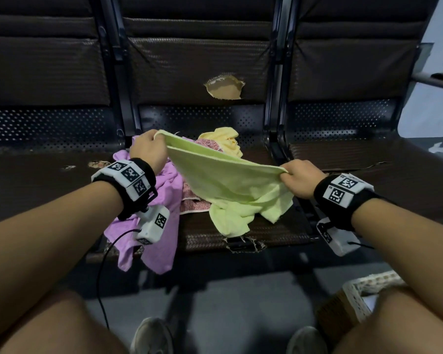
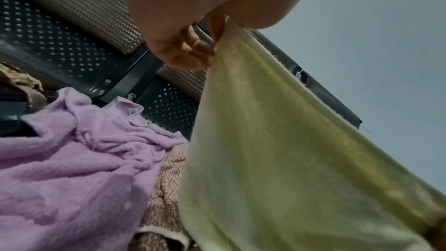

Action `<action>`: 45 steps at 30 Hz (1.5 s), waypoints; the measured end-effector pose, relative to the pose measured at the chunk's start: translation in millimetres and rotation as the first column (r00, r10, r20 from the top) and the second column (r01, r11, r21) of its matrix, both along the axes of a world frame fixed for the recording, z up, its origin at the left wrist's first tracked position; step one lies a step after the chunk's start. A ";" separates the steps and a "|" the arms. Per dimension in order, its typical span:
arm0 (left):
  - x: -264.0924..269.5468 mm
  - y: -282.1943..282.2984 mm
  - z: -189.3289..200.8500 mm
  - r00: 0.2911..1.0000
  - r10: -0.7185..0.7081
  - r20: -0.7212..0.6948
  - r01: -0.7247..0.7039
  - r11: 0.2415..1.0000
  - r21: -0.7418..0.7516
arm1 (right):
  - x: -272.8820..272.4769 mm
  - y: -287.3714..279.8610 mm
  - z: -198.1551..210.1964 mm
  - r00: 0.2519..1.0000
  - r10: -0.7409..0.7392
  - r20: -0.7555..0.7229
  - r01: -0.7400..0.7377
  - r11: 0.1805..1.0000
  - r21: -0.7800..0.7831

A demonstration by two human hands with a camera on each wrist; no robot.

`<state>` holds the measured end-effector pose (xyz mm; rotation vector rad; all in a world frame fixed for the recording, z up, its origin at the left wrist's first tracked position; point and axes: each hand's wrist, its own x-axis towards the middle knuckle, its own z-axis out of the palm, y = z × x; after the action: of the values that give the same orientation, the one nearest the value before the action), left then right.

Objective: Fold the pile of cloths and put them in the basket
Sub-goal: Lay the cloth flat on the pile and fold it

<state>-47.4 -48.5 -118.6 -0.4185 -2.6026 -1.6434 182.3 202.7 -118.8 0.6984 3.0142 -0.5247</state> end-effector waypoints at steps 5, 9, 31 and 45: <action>-2.1 3.4 5.7 0.997 -0.022 0.073 0.020 0.999 0.032 | -4.5 -2.2 9.4 0.977 -0.118 -0.175 0.104 0.991 -0.086; 9.5 7.1 18.5 0.956 -0.237 0.175 0.182 0.942 0.282 | -8.2 7.9 24.3 0.896 -0.279 -0.345 0.168 0.933 -0.318; 17.8 31.8 62.6 0.994 0.064 -0.087 -0.047 0.982 0.184 | -39.2 -19.5 80.1 0.701 -0.608 -0.372 0.189 0.661 -0.726; 106.5 51.5 45.1 0.713 -0.697 0.081 0.635 0.690 0.347 | -45.4 -71.7 71.5 0.836 -0.480 -0.268 0.050 0.552 -0.833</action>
<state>59.1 3.0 -73.6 -1.3899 -2.3952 -2.3529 136.9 131.0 -47.3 1.0412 2.4653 -2.1850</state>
